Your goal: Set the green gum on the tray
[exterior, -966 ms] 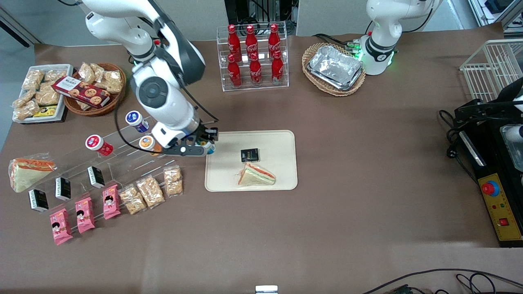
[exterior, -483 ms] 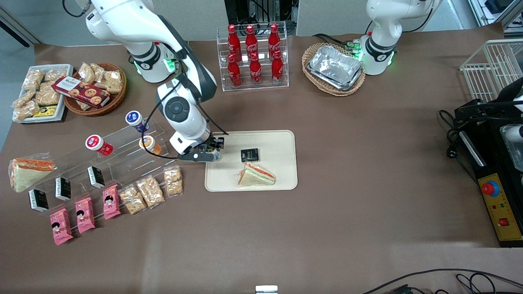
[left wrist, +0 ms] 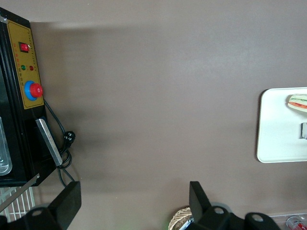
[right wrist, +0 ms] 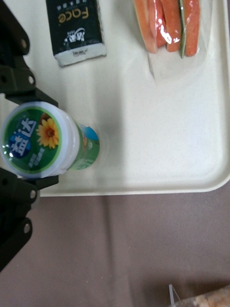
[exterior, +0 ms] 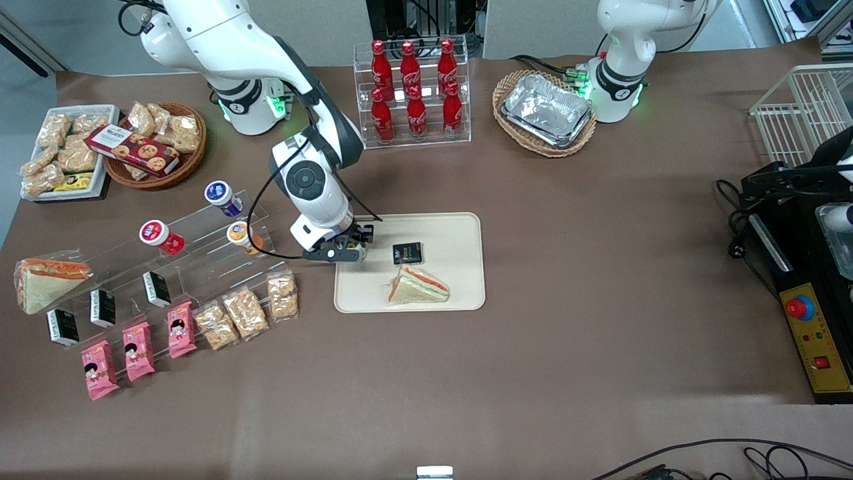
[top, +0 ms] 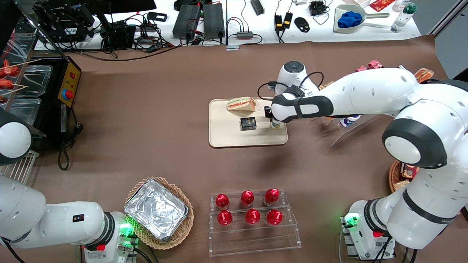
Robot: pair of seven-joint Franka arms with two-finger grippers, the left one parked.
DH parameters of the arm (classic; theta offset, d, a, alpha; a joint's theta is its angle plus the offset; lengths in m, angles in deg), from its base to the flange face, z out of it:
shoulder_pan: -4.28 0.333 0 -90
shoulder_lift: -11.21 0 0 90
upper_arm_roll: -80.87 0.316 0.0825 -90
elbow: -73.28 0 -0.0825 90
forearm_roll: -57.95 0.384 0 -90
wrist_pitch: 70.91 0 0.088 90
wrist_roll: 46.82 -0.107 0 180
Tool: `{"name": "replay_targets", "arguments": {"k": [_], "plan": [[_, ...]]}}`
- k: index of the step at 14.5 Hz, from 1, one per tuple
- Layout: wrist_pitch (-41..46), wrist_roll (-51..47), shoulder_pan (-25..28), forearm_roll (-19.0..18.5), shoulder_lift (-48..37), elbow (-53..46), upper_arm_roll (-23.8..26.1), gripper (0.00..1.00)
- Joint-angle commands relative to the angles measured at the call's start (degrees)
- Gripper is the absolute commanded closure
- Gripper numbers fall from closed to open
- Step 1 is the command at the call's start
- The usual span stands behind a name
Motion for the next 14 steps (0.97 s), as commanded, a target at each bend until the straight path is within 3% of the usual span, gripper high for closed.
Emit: {"name": "replay_targets", "arguments": {"k": [1, 2, 6, 14], "plan": [[-1.83, -0.77, 0.39, 1.06, 0.89, -0.12, -0.41, 0.17], [-1.48, -0.77, 0.39, 2.20, 0.54, -0.12, -0.41, 0.03], [2.98, 2.03, -0.83, 2.56, -3.92, -0.73, -1.38, 0.02], [39.00, 30.93, -21.65, 1.95, -15.89, -14.33, -1.82, 0.02]]}}
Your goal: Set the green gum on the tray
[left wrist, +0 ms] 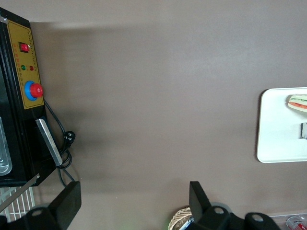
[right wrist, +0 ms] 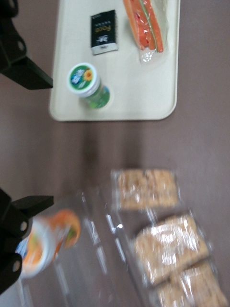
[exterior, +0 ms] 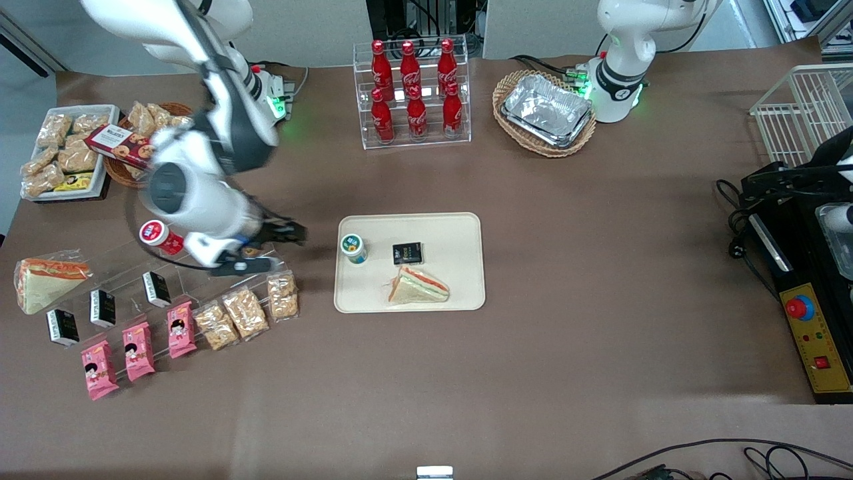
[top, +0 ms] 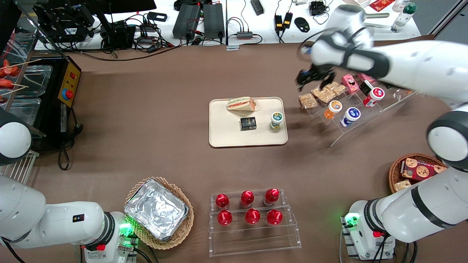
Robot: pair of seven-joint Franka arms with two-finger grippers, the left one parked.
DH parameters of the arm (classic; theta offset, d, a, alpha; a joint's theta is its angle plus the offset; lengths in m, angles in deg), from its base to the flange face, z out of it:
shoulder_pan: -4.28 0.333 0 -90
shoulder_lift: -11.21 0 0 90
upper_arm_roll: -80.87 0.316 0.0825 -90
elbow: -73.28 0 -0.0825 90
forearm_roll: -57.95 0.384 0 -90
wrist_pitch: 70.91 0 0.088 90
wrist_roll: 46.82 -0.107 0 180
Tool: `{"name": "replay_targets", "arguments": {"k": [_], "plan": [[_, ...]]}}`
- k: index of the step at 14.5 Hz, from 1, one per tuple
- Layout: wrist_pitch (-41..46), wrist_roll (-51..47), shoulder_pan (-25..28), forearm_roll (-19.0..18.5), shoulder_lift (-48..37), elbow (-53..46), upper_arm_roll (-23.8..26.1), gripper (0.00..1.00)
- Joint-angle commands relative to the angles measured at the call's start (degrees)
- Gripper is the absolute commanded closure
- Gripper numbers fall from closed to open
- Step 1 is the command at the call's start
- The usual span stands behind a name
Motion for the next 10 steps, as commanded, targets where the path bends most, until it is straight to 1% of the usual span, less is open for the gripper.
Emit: {"name": "replay_targets", "arguments": {"k": [1, 2, 4, 5, 9, 10], "plan": [[12.97, 9.97, -6.95, 0.48, -2.10, -7.67, -0.20, 0.02], [15.09, 11.21, -7.84, 0.22, -2.63, -9.78, -1.43, 0.02], [19.48, 11.92, -7.67, -1.53, -3.16, -14.26, -5.46, 0.02], [21.33, 12.53, -7.67, -1.72, -3.16, -16.29, -7.05, 0.01], [24.33, 13.68, -7.85, -2.51, -2.90, -23.41, -14.43, 0.01], [25.55, 13.94, -7.93, -2.16, -2.90, -24.56, -16.36, 0.01]]}}
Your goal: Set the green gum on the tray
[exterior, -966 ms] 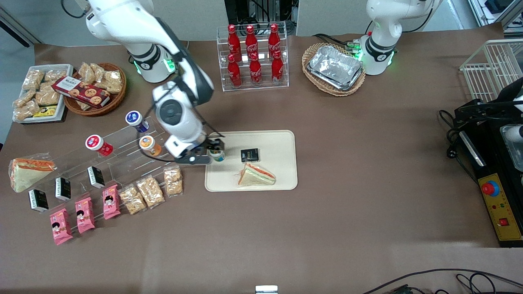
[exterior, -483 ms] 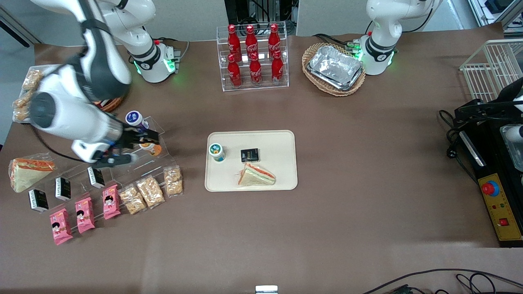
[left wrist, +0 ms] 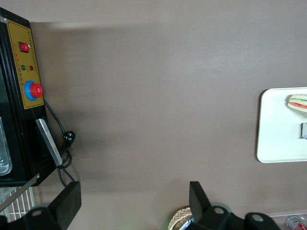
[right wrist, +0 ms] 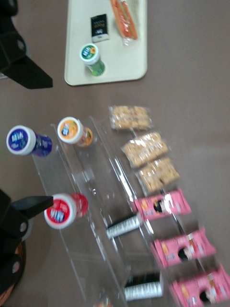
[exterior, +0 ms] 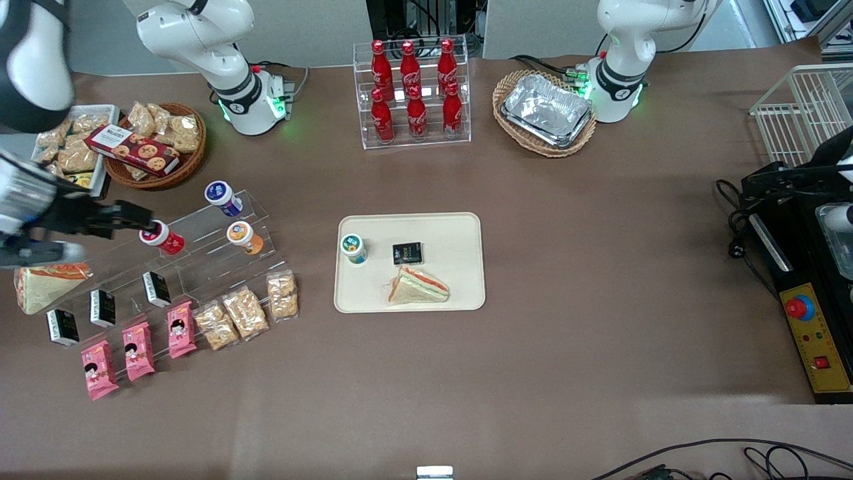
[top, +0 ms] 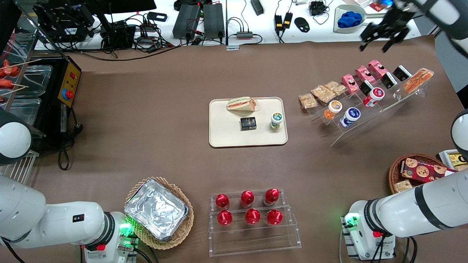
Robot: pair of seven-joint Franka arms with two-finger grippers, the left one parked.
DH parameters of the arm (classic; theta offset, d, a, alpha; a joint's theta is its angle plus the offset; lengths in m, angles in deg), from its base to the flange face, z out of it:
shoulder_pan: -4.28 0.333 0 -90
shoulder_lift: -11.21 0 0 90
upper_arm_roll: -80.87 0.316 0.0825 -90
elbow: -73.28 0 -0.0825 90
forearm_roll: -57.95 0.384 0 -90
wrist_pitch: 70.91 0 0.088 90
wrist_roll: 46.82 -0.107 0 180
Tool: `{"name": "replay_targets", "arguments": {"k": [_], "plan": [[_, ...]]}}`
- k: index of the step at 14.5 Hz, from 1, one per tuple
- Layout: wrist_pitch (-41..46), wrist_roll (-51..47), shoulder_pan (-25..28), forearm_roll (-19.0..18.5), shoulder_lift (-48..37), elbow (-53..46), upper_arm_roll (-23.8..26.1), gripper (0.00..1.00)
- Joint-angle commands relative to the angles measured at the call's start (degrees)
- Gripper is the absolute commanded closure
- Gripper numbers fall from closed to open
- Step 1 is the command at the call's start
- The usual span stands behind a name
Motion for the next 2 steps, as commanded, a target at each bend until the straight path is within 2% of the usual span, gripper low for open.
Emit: {"name": "replay_targets", "arguments": {"k": [1, 2], "plan": [[4.71, 1.08, 0.10, -0.60, 1.13, -6.33, -5.44, 0.01], [5.41, 1.08, 0.10, -0.95, 1.22, -8.35, -5.81, 0.01]]}}
